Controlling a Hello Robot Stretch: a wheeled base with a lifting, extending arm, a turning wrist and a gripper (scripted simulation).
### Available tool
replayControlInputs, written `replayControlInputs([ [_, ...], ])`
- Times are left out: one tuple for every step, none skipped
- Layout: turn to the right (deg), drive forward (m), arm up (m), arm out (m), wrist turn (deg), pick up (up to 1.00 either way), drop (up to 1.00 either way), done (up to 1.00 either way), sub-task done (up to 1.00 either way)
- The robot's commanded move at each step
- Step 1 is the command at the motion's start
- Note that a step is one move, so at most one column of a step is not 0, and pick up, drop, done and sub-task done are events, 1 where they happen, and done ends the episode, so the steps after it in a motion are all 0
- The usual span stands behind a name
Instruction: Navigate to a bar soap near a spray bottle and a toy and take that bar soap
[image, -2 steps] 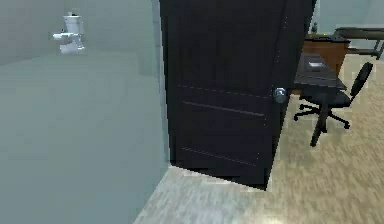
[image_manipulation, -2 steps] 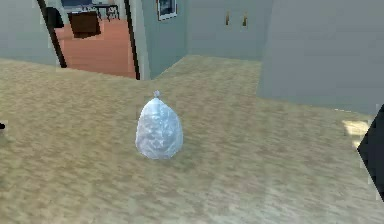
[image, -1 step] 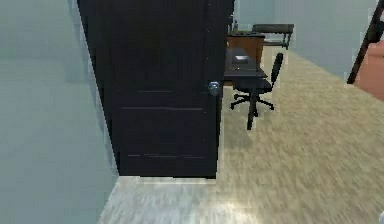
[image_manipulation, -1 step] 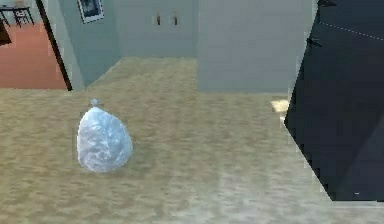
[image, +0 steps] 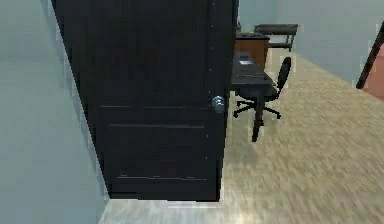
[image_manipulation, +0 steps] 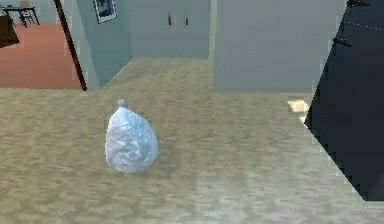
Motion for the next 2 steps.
replayControlInputs([
  [-45.0, 0.0, 0.0, 0.0, 0.0, 0.0, 0.0, 0.0, 0.0],
  [-15.0, 0.0, 0.0, 0.0, 0.0, 0.0, 0.0, 0.0, 0.0],
])
